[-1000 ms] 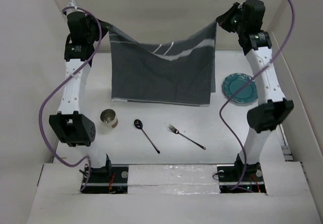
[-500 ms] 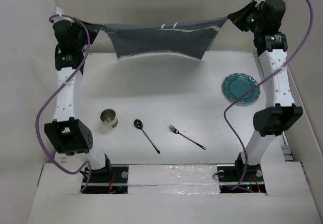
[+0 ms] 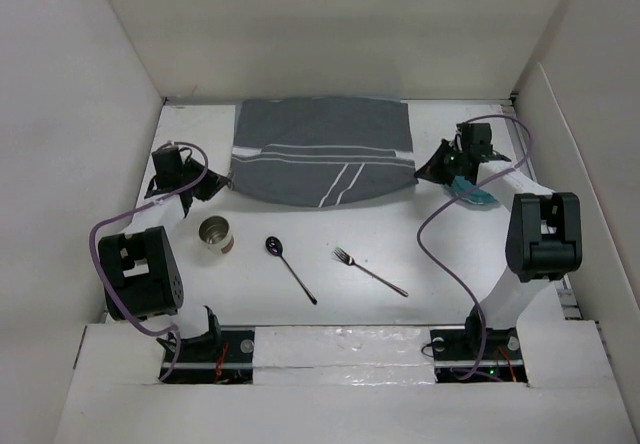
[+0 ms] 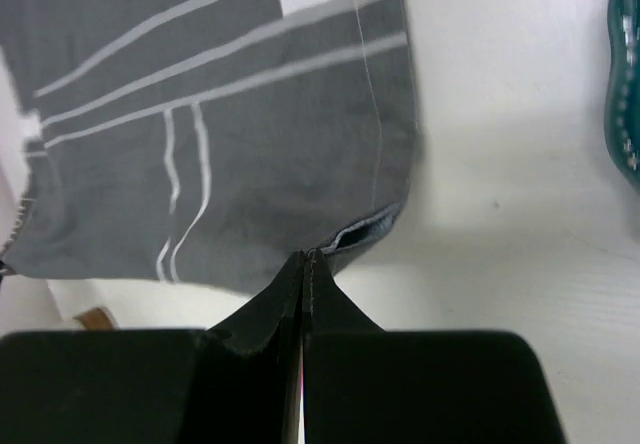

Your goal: Set the dinner table for one person

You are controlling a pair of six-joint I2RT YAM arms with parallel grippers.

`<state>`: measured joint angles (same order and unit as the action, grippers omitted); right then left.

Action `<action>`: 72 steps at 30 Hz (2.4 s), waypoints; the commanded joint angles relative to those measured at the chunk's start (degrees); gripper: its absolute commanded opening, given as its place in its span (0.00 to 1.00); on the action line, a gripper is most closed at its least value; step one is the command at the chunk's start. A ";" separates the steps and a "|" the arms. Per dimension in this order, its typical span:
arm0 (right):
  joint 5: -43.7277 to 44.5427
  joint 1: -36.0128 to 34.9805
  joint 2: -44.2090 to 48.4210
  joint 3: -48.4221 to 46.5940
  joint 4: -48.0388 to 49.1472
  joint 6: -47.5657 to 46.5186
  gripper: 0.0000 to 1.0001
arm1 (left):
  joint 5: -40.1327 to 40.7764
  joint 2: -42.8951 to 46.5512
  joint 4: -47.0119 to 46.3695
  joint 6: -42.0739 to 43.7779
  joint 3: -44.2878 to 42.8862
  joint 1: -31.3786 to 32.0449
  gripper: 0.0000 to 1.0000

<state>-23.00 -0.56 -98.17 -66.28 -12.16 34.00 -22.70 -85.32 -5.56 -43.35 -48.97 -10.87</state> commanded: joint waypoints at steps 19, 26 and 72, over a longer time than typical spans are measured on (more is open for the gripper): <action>2.52 -0.23 13.79 18.73 -1.28 -7.63 0.00 | 5.99 7.71 7.84 11.45 7.31 0.85 0.00; 4.11 1.43 16.61 20.31 -4.18 -8.86 0.00 | 8.28 9.56 11.36 13.12 7.84 1.91 0.00; 13.07 22.18 -3.33 10.30 1.81 28.83 0.49 | -2.09 1.03 6.00 17.16 -12.72 24.76 0.41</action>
<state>-13.17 23.94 -99.24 -53.67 -9.17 58.17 -23.27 -83.99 2.52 -26.81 -59.29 14.13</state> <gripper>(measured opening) 0.508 0.418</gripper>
